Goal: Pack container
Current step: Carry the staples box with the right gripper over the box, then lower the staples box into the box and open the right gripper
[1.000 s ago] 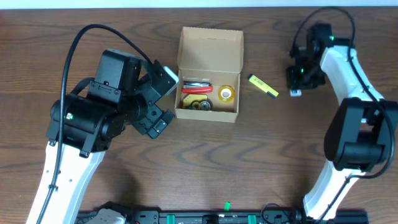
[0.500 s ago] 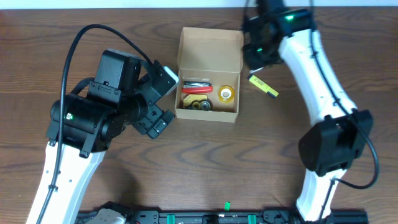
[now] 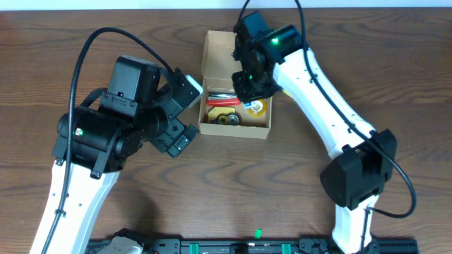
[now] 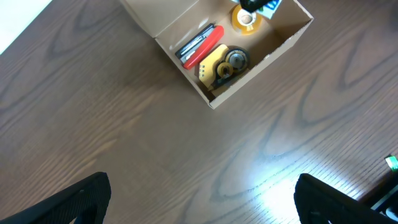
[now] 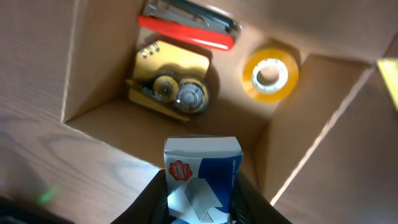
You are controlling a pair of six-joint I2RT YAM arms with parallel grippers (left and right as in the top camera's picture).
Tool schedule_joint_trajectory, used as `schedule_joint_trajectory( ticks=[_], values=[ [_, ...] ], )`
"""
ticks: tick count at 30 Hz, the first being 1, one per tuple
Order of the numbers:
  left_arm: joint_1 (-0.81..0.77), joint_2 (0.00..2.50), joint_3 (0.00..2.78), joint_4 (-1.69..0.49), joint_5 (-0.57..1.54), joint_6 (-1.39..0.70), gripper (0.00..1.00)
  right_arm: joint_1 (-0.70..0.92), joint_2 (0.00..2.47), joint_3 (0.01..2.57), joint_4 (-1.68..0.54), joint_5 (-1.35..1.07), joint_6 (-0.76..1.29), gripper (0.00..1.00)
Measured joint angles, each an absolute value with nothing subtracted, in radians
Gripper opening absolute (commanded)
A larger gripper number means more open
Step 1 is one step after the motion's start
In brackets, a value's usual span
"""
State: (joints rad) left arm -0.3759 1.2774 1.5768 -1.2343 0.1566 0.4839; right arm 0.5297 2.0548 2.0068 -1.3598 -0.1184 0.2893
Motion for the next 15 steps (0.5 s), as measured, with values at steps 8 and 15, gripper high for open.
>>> schedule_joint_trajectory(
  ticks=[8, 15],
  values=[
    [-0.376, 1.277, 1.577, -1.234, 0.156, 0.484, 0.95, 0.573, 2.055, 1.905, -1.364, -0.012, 0.431, 0.22],
    [-0.376, 1.277, 1.577, -1.234, 0.157, 0.484, 0.95, 0.574, 2.054, 1.777, -1.309, 0.022, 0.464, 0.22]
  ],
)
